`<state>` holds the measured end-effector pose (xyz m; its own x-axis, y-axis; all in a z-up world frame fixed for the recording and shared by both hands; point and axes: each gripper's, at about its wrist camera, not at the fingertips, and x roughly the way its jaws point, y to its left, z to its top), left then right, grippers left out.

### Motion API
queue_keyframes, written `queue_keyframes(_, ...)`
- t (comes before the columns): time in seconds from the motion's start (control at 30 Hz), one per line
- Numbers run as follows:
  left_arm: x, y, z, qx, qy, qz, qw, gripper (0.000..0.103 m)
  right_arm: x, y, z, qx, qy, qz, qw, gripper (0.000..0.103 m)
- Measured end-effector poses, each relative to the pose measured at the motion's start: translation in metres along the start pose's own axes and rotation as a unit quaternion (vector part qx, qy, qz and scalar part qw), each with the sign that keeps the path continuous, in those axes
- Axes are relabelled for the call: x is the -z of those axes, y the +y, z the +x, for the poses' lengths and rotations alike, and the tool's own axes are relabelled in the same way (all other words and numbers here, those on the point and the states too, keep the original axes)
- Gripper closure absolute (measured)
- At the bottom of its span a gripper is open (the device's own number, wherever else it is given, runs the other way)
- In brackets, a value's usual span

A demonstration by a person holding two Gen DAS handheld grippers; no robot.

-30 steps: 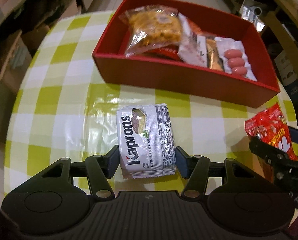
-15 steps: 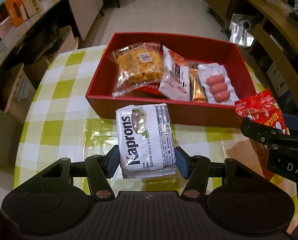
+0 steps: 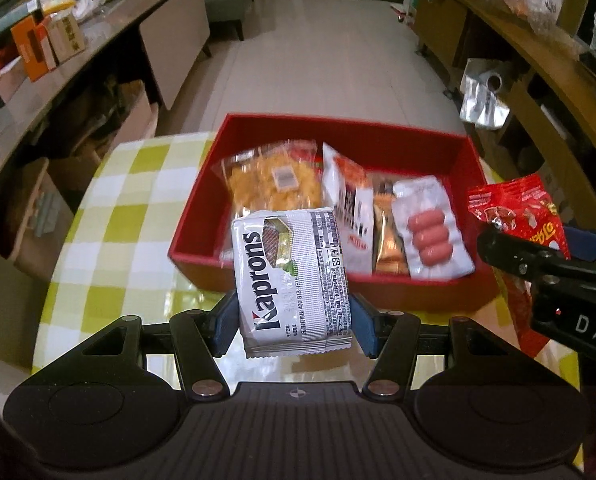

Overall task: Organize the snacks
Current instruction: 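Carry the Kaprons pack over the box with the left tool while the right carries the candy, then drop the Kaprons pack from the left tool while the right tool drops the Trolli bag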

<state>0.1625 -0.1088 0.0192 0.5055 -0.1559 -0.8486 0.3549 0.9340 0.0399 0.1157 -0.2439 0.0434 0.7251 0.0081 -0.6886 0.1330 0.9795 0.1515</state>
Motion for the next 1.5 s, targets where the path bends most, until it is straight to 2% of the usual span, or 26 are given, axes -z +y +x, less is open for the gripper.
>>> queue_keyframes(0.2, -0.018, -0.007, 0.002, -0.014, -0.024, 0.0, 0.9996, 0.038, -0.012, -0.003, 0.011, 0.003, -0.007, 0.004, 1.0, 0.038)
queue_keyframes(0.53, -0.032, -0.009, 0.022, -0.024, -0.016, -0.004, 0.9996, 0.038, -0.028, -0.007, 0.027, 0.002, -0.018, 0.011, 1.0, 0.038)
queue_keyframes(0.73, -0.043, -0.009, 0.033, -0.037, -0.02, -0.006, 0.9991, 0.038, -0.03, -0.01, 0.041, 0.007, -0.01, 0.009, 1.0, 0.038)
queue_keyframes(1.2, -0.057, -0.01, 0.069, -0.05, 0.0, -0.006, 0.9987, 0.037, -0.026, -0.023, 0.09, 0.014, 0.031, 0.032, 0.999, 0.037)
queue_keyframes(1.33, -0.057, -0.014, 0.069, -0.052, -0.003, 0.001, 0.9987, 0.034, -0.026, -0.026, 0.096, 0.013, 0.035, 0.039, 0.999, 0.034)
queue_keyframes(1.43, -0.058, -0.013, 0.069, -0.052, -0.004, -0.003, 0.9987, 0.027, -0.028, -0.03, 0.092, 0.022, 0.028, 0.047, 0.998, 0.025)
queue_keyframes(1.5, -0.059, -0.012, 0.067, -0.048, -0.004, -0.005, 0.9988, 0.026, -0.029, -0.032, 0.088, 0.024, 0.024, 0.05, 0.998, 0.024)
